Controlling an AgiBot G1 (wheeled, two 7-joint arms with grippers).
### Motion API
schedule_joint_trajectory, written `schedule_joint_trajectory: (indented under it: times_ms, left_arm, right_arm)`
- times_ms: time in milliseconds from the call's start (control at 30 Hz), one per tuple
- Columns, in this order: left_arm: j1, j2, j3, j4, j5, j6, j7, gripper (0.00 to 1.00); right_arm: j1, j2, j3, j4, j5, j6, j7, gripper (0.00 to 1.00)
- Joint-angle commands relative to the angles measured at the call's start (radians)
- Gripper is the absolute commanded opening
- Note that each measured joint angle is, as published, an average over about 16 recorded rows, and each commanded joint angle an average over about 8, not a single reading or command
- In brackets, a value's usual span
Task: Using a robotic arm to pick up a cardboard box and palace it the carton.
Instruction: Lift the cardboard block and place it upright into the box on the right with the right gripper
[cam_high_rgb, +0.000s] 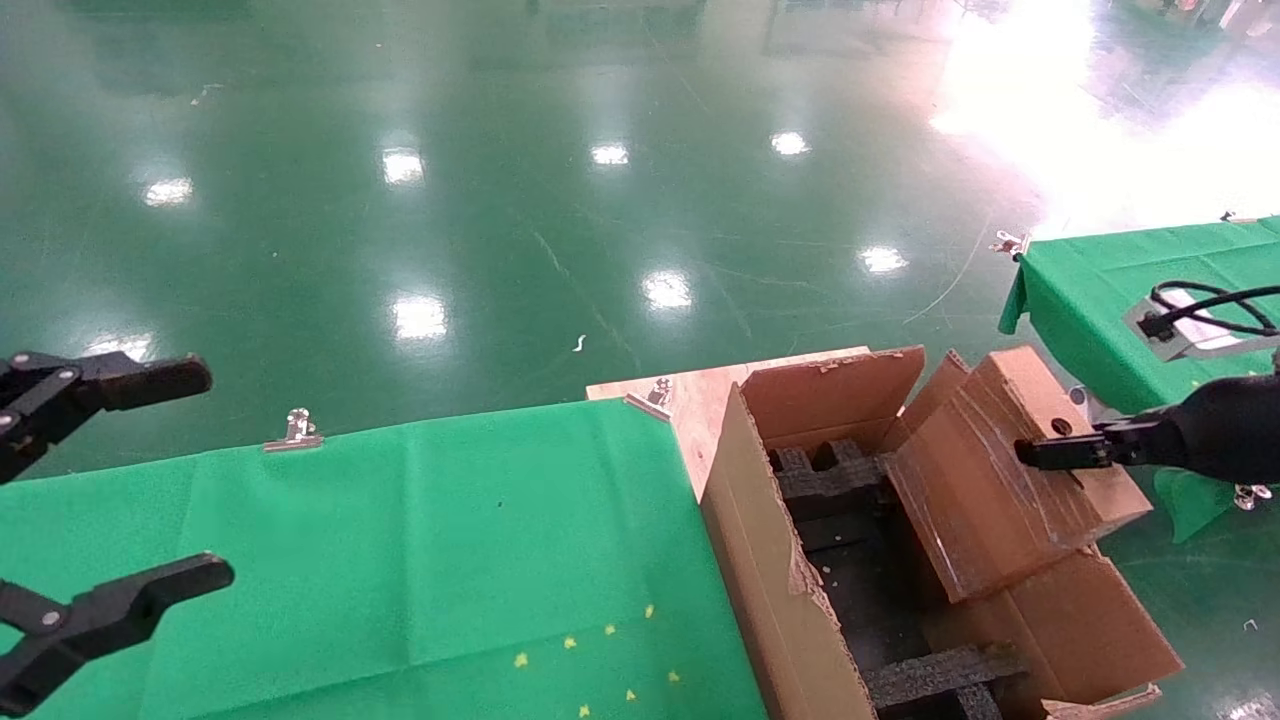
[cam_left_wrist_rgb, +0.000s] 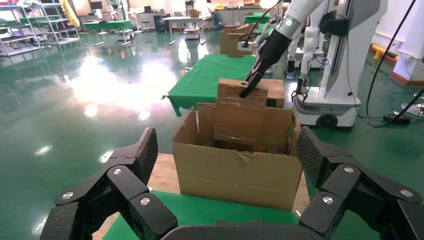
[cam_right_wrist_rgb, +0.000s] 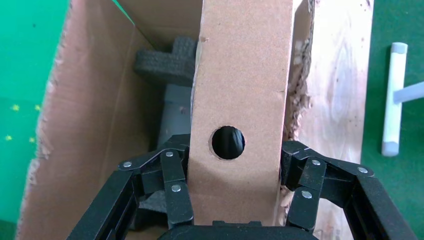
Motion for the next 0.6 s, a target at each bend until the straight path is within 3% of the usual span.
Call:
schedule_joint_trajectory:
  times_ms: [33, 600]
  left_arm:
    - [0.000, 0.000, 0.000, 0.000, 0.000, 0.000, 0.000, 1.00]
    - [0.000, 0.000, 0.000, 0.000, 0.000, 0.000, 0.000, 1.00]
  right_arm:
    - [-0.006, 0.001, -0.006, 0.012, -0.011, 0.008, 0.014, 0.00]
    - [-0.088, 0.001, -0.044, 0.042, -0.016, 0.084, 0.095, 0.00]
